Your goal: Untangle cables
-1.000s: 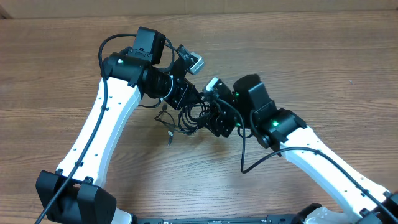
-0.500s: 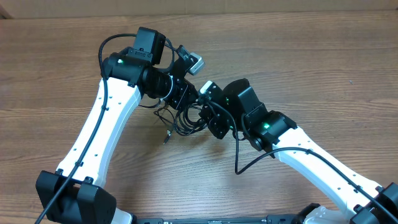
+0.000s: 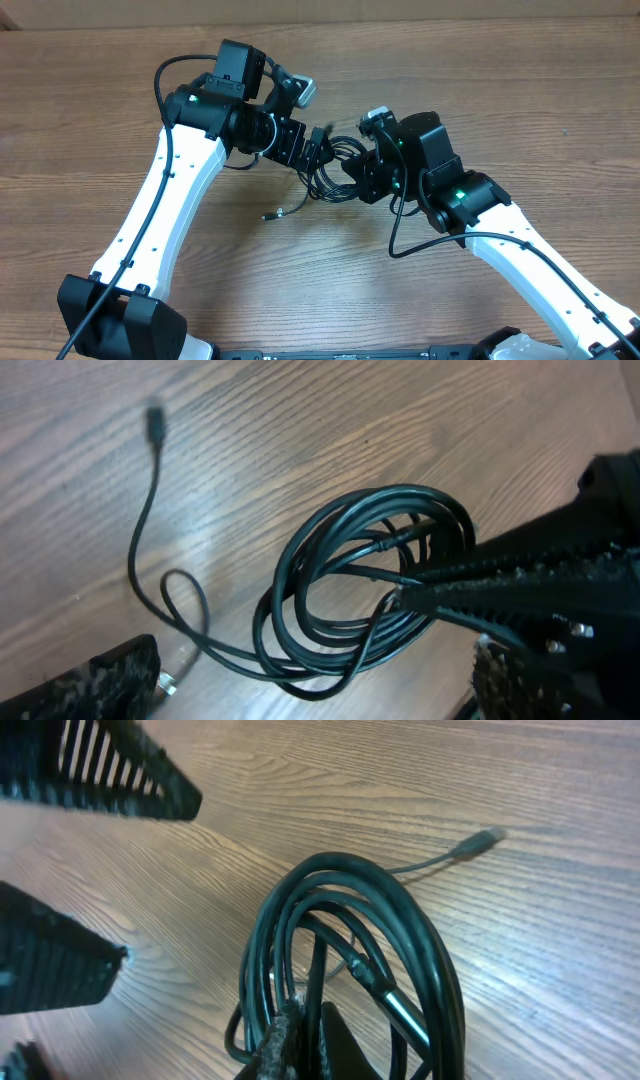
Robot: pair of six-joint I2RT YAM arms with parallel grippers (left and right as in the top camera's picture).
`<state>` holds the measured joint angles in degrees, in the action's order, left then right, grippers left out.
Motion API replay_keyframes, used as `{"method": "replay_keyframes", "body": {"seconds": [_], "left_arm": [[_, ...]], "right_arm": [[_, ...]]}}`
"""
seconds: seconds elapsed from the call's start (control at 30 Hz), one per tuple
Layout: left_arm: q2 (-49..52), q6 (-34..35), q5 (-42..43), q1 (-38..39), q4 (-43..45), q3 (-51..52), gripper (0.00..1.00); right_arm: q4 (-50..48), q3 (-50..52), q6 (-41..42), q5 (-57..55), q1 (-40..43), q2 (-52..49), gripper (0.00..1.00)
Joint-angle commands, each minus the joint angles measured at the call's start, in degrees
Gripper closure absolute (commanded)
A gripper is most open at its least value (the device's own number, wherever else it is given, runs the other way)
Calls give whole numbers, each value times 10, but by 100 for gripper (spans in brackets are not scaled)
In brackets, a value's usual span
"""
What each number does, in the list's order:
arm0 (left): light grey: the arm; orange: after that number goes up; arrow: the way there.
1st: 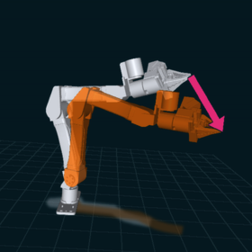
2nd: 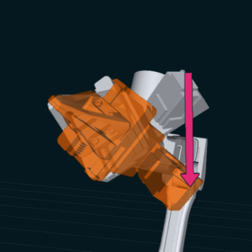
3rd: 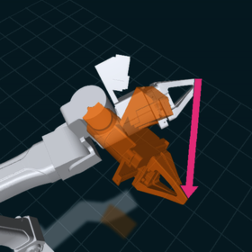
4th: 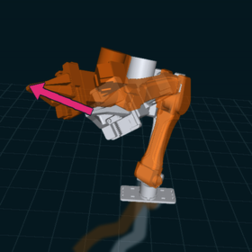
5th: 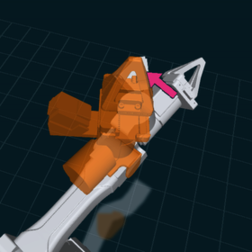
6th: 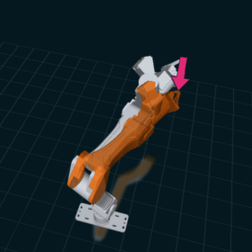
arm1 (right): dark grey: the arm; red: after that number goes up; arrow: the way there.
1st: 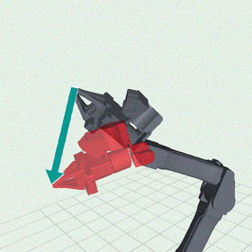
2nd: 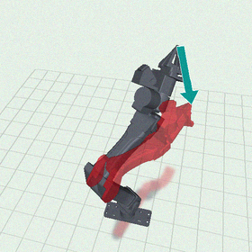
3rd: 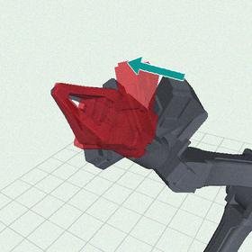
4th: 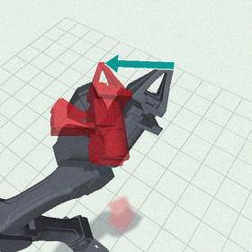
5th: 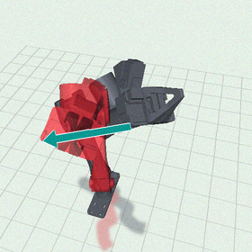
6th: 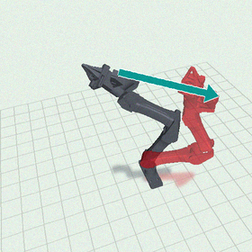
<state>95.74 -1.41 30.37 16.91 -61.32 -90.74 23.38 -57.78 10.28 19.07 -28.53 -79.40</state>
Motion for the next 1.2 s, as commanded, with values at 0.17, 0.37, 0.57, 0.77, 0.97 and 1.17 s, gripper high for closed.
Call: {"method": "replay_keyframes", "body": {"seconds": [0.17,0.37,0.57,0.77,0.97,1.17], "left_arm": [[-1,276,-54,4,-1,31,1],[-1,337,-46,8,59,106,2],[1,261,-49,21,142,148,15],[2,227,-64,31,177,148,30],[5,200,-94,49,178,154,80],[6,200,-217,46,163,161,96]], "right_arm": [[-27,-12,97,5,24,13,96],[-40,-12,96,27,26,13,96],[-40,-12,93,63,26,13,96],[-38,-12,90,81,26,13,96],[-38,-12,90,92,30,16,96],[-19,-12,87,145,79,38,96]]}}
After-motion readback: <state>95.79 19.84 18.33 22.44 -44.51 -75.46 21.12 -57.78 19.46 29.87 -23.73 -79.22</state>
